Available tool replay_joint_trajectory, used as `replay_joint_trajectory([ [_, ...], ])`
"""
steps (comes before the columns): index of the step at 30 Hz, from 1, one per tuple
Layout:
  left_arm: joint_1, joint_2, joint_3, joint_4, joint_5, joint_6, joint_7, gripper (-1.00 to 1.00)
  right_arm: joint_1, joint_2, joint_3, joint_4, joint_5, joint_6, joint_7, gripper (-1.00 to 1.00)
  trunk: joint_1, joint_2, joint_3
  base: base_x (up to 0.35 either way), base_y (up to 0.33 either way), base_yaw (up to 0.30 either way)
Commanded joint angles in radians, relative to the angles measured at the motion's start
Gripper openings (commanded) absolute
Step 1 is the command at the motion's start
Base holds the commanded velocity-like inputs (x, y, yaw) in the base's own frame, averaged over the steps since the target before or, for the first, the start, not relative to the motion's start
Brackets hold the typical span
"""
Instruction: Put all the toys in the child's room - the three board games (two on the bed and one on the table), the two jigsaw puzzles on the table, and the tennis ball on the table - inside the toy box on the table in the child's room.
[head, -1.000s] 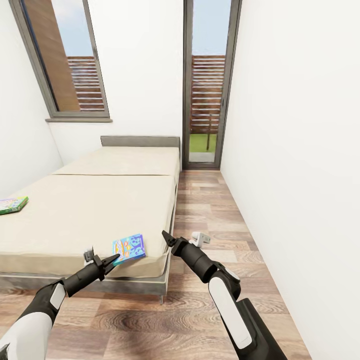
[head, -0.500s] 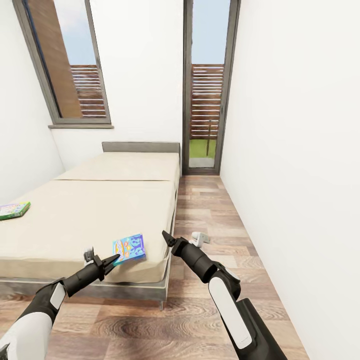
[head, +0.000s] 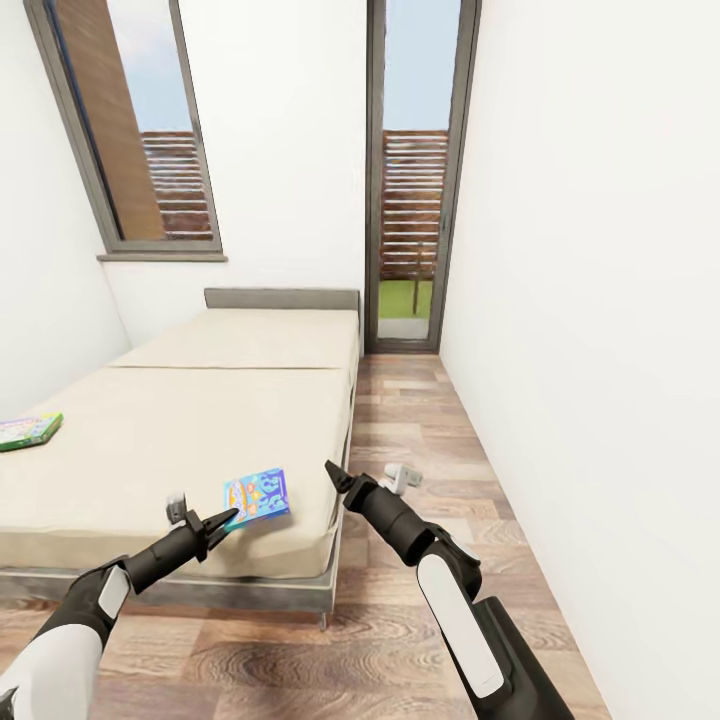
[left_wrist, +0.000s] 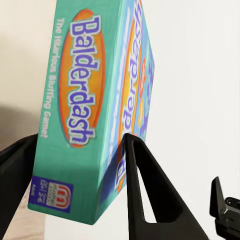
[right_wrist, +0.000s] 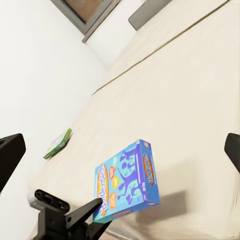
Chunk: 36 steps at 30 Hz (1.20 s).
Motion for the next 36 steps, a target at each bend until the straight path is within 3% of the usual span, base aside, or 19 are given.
replay_joint_trajectory([
  [1, -0.001, 0.001, 0.007, 0.000, -0.009, 0.007, -0.005, -1.00, 0.000, 0.000, 0.000, -0.001, -0.004, -0.006, 0.000, 1.00, -0.004, 0.007, 0.002, 0.000, 0.000, 0.000],
  [36, -0.001, 0.005, 0.008, -0.004, -0.009, 0.007, -0.008, -1.00, 0.000, -0.004, 0.003, -0.002, -0.006, -0.039, 0.001, 1.00, -0.138, 0.252, 0.112, 0.000, 0.000, 0.000],
])
